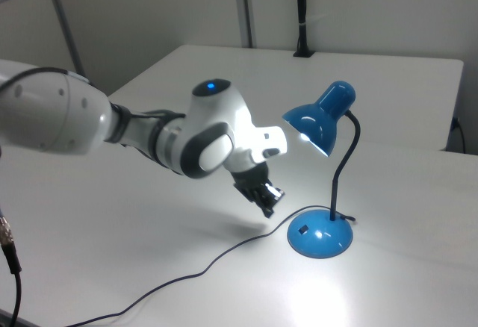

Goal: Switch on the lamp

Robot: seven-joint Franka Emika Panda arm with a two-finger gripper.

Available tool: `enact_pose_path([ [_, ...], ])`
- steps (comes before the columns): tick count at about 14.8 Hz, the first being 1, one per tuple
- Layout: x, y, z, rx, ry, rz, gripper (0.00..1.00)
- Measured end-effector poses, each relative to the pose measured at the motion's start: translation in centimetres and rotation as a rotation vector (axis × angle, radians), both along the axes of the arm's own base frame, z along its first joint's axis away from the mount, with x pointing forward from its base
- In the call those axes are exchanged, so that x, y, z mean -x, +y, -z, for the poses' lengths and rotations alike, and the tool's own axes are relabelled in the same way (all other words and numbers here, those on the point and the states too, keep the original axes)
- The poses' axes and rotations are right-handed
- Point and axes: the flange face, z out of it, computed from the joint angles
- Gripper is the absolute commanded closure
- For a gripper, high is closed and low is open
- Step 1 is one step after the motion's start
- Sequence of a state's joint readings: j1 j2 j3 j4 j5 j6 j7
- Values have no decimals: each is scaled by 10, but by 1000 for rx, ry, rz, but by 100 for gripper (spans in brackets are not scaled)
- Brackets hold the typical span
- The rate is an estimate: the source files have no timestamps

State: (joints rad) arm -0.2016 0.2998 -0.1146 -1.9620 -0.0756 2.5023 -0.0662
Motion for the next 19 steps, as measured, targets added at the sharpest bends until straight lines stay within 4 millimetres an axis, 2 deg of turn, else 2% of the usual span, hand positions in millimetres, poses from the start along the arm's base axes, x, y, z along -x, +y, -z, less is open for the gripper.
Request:
enact_pose_path([
  [1, -1, 20, -8, -11, 32, -26, 94],
  [2, -1, 40, -18, -22, 63, -53, 82],
  [3, 1, 53, -27, -29, 87, -69, 62],
  [4, 4, 69, -40, -37, 120, -89, 29],
  [6, 11, 95, -73, -48, 172, -123, 0],
  [7, 17, 109, -101, -53, 201, -138, 0],
  [10, 29, 135, -158, -53, 214, -172, 0],
  [14, 46, 160, -217, -84, 229, -193, 0],
  [15, 45, 159, -235, -113, 202, -186, 0],
  [16, 45, 155, -244, -122, 185, -193, 0],
  [19, 45, 135, -259, -117, 157, -273, 0],
])
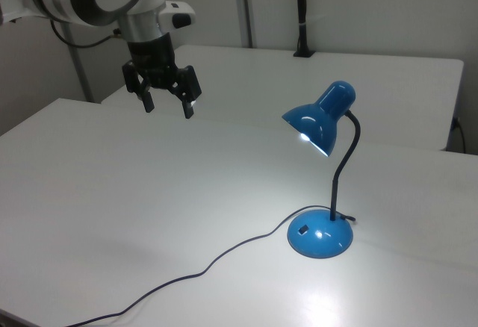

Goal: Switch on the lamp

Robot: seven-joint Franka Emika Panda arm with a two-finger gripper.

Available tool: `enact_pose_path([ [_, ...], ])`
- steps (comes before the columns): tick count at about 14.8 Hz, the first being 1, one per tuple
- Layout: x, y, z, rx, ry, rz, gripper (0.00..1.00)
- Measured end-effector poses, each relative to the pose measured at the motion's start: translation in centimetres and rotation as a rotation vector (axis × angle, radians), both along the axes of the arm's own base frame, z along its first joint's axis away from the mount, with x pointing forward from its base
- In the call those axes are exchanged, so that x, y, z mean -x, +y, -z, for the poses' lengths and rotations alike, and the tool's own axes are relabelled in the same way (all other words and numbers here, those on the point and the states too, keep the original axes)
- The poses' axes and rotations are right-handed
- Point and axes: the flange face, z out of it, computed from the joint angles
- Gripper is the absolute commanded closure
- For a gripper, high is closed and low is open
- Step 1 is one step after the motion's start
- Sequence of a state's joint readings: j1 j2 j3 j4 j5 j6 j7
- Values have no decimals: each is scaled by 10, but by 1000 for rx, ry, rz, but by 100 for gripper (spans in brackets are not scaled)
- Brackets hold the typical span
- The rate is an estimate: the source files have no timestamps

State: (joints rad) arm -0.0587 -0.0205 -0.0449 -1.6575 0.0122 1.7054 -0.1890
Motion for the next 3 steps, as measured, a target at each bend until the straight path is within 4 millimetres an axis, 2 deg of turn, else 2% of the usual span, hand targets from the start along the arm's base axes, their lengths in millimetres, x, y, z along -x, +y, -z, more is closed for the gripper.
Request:
enact_pose_path([
  [3, 0, -12, 0, -14, -2, -21, 0],
])
